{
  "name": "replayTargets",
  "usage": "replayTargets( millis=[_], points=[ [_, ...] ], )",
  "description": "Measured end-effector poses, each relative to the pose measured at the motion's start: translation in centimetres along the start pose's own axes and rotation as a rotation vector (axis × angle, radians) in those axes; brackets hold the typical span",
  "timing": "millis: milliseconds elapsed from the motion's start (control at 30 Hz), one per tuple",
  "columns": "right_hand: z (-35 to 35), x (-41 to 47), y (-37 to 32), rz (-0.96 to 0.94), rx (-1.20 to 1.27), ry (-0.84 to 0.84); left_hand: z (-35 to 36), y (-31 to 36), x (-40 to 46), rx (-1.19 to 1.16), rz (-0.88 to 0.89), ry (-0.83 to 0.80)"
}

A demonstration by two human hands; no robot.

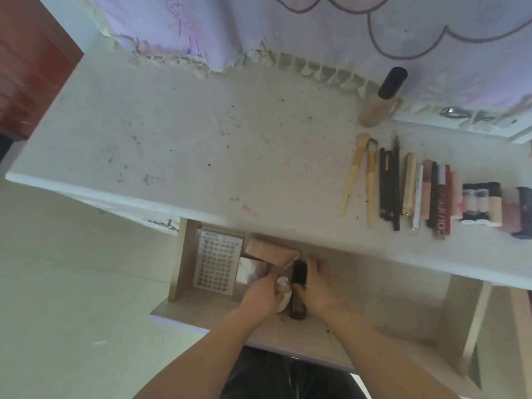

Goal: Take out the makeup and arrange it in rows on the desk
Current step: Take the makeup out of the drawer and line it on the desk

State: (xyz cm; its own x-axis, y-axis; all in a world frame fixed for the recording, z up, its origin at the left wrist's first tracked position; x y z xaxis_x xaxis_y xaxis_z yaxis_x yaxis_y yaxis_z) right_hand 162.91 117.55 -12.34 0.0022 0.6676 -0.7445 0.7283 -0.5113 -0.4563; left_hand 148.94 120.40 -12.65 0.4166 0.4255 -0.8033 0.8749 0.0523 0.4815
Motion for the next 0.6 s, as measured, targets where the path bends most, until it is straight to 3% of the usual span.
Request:
replayTargets(
  millis=[333, 467, 600],
  points=[
    [0.5, -0.5, 0.1, -0.013, 0.076, -0.006, -0.3, -1.0, -1.1, -0.124, -0.002, 0.026],
    [-1.0, -4.0, -0.7, -0.141, -0.051, -0.13, -1.5, -0.7, -3.9, -0.104, 0.058, 0.019],
    [-5.1, -9.0, -2.5, -0.292, -0.107, -0.092, -6.8, 1.1, -8.7, -0.052, 0.223, 0.018]
  ],
)
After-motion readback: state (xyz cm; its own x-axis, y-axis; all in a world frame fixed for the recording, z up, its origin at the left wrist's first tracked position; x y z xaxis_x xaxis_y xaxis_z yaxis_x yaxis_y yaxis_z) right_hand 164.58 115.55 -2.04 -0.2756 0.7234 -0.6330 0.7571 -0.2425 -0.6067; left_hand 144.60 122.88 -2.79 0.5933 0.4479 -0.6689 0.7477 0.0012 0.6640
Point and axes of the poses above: each hand's wrist, its own x-axis towards the middle knuckle, its own z-axis out of the palm, y = z × x, the point moved 1 cm from there along x, towards the middle knuckle, and after that the axes turned 15 degrees about -y, right-handed, at the moved point
